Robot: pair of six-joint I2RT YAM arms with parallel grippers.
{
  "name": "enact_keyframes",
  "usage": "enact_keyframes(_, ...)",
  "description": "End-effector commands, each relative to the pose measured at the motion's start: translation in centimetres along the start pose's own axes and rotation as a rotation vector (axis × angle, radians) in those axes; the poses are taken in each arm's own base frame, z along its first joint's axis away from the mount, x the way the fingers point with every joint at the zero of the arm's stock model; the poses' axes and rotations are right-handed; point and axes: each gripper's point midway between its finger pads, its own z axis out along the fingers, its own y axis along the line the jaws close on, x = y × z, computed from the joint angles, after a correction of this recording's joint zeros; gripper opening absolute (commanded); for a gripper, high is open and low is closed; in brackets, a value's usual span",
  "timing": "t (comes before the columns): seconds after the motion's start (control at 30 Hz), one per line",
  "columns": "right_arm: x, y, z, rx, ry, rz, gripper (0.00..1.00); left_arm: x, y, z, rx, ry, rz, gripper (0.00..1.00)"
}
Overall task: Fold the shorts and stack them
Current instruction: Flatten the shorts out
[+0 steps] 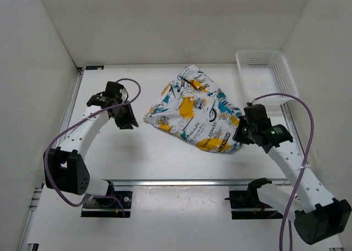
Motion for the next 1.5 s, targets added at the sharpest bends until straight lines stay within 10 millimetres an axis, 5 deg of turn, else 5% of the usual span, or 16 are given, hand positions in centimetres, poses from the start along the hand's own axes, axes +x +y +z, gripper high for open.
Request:
enact_keyframes(0.0,3.0,-1.1,0.6,-0.013,0.079,0.120,0.07,0.2,0.2,2.1,-0.018,0.011,-0.026,0.46)
enact_keyframes(0.13,7.1,-0.5,2.3,-0.141,0.190,0.264,0.32,0.2,-0.4,5.2,-0.018,0.075,-0.033,0.96)
enact_keyframes(0.27,9.2,-1.1,3.6,-0.192,0.198,0.410,0.55,-1.2,-1.1,9.0,-0.024,0.134,-0.042,0.97)
enact_keyframes(0.43,7.8,-3.0,5.9,-0.141,0.111,0.418,0.74,-2.8,-2.4,11.8,-0.010,0.161,-0.020,0.92)
enact_keyframes(0.67,4.6,-4.2,10.5,-0.106,0.114,0.424,0.70,-3.6,-3.1,14.7,-0.016,0.196,-0.018,0.65)
enact_keyframes(0.7,3.0,-3.9,11.0,-0.131,0.062,0.412,0.63,-3.7,-3.8,15.2,-0.010,0.197,-0.004,0.56)
enact_keyframes(0.73,2.6,-3.8,11.8,-0.120,0.072,0.408,0.53,-3.8,-4.0,15.5,-0.003,0.203,-0.005,0.28)
enact_keyframes(0.77,1.4,-3.8,12.2,-0.098,0.086,0.401,0.15,-4.6,-4.7,15.3,0.014,0.193,-0.003,0.10)
enact_keyframes(0.8,0.8,-3.7,12.6,-0.087,0.108,0.406,0.06,-5.0,-5.2,15.1,0.029,0.185,-0.011,0.10)
enact_keyframes(0.83,-3.2,-2.8,11.9,-0.109,0.041,0.378,0.00,-5.6,-5.5,14.5,0.029,0.169,-0.008,0.10)
enact_keyframes(1.0,-14.7,1.1,6.8,-0.197,-0.144,0.276,0.00,-12.9,-6.5,6.9,0.065,-0.030,-0.050,0.10)
enact_keyframes(1.03,-18.1,2.3,4.2,-0.222,-0.208,0.247,0.00,-14.9,-7.5,3.5,0.096,-0.096,-0.049,0.10)
enact_keyframes(1.17,-22.5,5.5,-1.5,-0.321,-0.288,0.171,0.00,-19.1,-7.5,-5.1,0.145,-0.278,-0.067,0.10)
enact_keyframes(1.23,-22.5,6.2,-3.4,-0.334,-0.304,0.143,0.00,-19.3,-6.6,-8.4,0.150,-0.331,-0.063,0.10)
enact_keyframes(1.33,-20.2,6.6,-4.1,-0.338,-0.276,0.091,0.00,-17.6,-5.3,-9.6,0.125,-0.328,-0.051,0.10)
enact_keyframes(1.47,-12.4,5.6,-3.0,-0.340,-0.147,0.056,0.00,-10.2,-0.7,-7.5,0.028,-0.253,-0.051,0.10)
